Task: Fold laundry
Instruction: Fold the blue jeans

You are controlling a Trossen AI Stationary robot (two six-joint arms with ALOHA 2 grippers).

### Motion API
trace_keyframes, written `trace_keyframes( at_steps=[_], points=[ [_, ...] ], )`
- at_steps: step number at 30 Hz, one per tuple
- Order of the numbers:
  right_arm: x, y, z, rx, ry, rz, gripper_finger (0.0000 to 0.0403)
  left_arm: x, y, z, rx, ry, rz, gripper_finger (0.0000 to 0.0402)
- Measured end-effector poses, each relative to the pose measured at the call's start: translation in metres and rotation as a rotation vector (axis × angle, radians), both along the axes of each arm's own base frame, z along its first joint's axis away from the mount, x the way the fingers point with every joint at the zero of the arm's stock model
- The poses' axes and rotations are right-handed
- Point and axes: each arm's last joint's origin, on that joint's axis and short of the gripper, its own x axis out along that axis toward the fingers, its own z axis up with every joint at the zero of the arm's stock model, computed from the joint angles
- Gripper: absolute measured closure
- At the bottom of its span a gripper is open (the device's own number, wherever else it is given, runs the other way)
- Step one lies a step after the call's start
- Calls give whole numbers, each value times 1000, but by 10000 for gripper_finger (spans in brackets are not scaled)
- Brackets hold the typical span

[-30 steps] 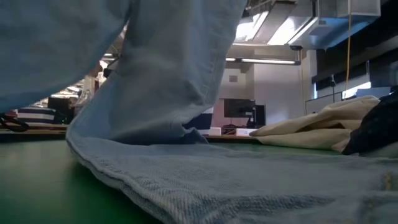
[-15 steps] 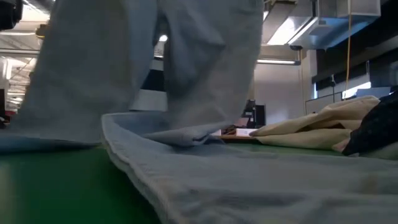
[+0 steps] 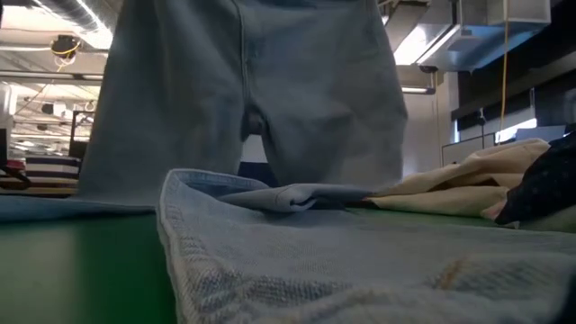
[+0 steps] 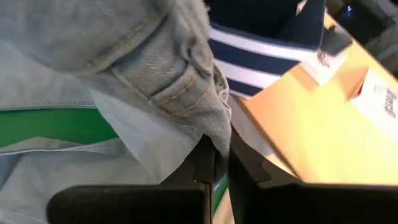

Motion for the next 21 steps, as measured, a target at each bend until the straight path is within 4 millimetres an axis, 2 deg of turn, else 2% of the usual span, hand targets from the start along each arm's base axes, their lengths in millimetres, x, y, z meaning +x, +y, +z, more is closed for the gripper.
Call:
trace_keyframes(
  at_steps=[4, 9, 14, 17, 21],
  points=[
    [4, 15, -10, 36, -13, -60, 382, 4, 8, -26, -2, 79, 27, 397],
    [8, 40, -24, 123, -47, -107, 382, 25, 14, -63, -72, 215, -1, 397],
    [6, 68, -36, 183, -71, -173, 382, 41, 31, -91, -166, 313, 5, 397],
    [1, 78, -40, 188, -79, -216, 382, 53, 43, -102, -180, 350, 9, 397],
    [-6, 77, -43, 149, -51, -286, 382, 62, 64, -101, -157, 335, 105, 397]
  ],
)
